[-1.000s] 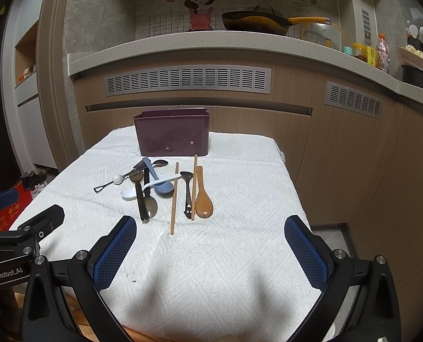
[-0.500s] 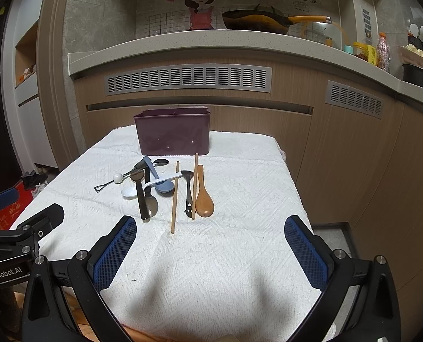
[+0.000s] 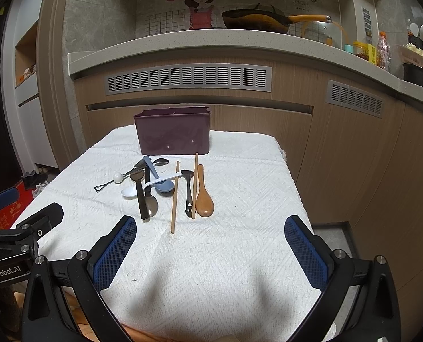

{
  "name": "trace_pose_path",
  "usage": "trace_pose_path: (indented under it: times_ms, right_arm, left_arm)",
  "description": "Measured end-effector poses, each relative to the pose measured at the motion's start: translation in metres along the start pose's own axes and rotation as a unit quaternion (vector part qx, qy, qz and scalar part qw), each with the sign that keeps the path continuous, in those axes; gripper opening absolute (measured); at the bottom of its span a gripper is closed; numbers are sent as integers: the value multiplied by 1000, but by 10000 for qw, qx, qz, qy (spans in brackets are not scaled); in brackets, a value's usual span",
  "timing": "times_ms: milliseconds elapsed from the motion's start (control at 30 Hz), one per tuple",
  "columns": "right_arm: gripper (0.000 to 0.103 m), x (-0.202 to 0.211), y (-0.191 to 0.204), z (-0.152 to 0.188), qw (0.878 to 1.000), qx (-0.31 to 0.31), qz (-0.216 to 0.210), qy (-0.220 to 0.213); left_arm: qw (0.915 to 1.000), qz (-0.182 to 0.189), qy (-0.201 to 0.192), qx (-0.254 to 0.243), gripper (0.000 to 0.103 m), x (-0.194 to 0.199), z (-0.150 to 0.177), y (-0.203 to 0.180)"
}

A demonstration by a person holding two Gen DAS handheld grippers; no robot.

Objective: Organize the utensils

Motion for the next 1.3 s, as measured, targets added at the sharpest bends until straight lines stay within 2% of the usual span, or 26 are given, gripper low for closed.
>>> trace_pose_path:
  times_ms: [767,1100,1300]
  right_arm:
    - [103,-5,-4,-2,10000,-23,28,0]
    - [103,-20,-13,-32,9997,142,166,-59]
    - [103,-39,-24,-56,9995,174,242,-71]
  left_arm:
    - [10000,21,56,-54,103,-2,-5,-4]
    - [9998,99,189,48,103,-29,-26,-3]
    - [9983,282,505,61,103,-64,-39,-8]
Point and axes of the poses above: each gripper's, at about its wrist camera, not at the fingertips, and x roughly against the way its jaws point, y to its left, z to its underside, the point moved 10 cm from there along -x, roughly the way its jaws point, and after that the axes turned 13 degrees about -z, right-handed, at the moved point
